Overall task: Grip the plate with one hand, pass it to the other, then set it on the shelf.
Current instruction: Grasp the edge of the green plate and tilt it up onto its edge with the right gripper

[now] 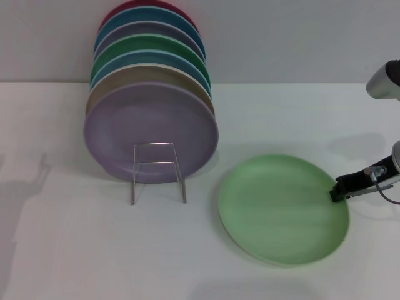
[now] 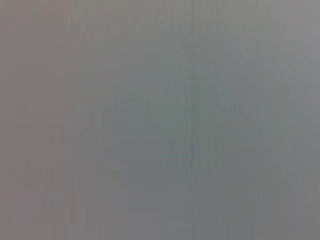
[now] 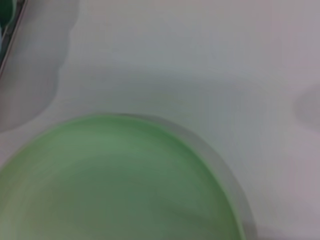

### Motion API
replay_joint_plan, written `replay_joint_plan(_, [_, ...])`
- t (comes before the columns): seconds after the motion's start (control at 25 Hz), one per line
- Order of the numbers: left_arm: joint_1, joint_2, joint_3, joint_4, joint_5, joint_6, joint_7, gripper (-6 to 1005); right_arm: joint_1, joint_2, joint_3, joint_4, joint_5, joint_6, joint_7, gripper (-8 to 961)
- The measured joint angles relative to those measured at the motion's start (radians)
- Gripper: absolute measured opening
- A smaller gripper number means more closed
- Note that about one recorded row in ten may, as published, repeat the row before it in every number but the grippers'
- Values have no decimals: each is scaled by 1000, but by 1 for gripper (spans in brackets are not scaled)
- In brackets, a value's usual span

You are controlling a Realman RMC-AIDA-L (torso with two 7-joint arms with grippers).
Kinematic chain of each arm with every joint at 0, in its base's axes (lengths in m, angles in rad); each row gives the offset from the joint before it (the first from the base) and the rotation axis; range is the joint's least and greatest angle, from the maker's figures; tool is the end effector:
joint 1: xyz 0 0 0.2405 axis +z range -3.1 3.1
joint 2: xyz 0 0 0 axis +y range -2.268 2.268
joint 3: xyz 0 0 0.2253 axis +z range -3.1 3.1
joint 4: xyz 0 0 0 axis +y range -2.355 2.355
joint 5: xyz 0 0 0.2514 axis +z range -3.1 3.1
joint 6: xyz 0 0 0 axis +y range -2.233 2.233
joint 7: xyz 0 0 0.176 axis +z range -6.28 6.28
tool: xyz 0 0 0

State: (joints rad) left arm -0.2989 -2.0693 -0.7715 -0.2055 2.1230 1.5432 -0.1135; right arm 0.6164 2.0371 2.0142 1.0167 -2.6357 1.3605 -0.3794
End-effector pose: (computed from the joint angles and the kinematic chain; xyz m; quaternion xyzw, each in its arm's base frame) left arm -0.3240 0.3162 0.0238 -0.5986 -0.1593 -0.3917 0.6803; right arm 0.2592 0.4111 0.0097 -0.7862 0.5600 -0.1068 0.2387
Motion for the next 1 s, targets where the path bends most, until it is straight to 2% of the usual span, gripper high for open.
replay_joint_plan(0.08, [0, 0, 0, 1, 0, 0, 0, 859, -1, 0, 0, 0, 0, -1, -6, 62])
replay_joint_plan(0.6, [3, 0, 0, -2, 0, 9, 0, 859, -7, 1, 6, 12, -16, -38, -32, 39])
replay_joint_plan(0.72, [3, 0, 0, -2, 0, 12, 0, 857, -29, 14, 8, 63, -9, -53, -48, 38])
replay_joint_plan(0.84, [3, 0, 0, -4, 0, 14, 0, 858, -73, 35, 4, 182, -8, -74, -64, 37])
replay_joint_plan(1.0, [3, 0, 0, -6, 0, 14, 0, 858, -98, 38, -1, 256, -7, -86, -66, 31])
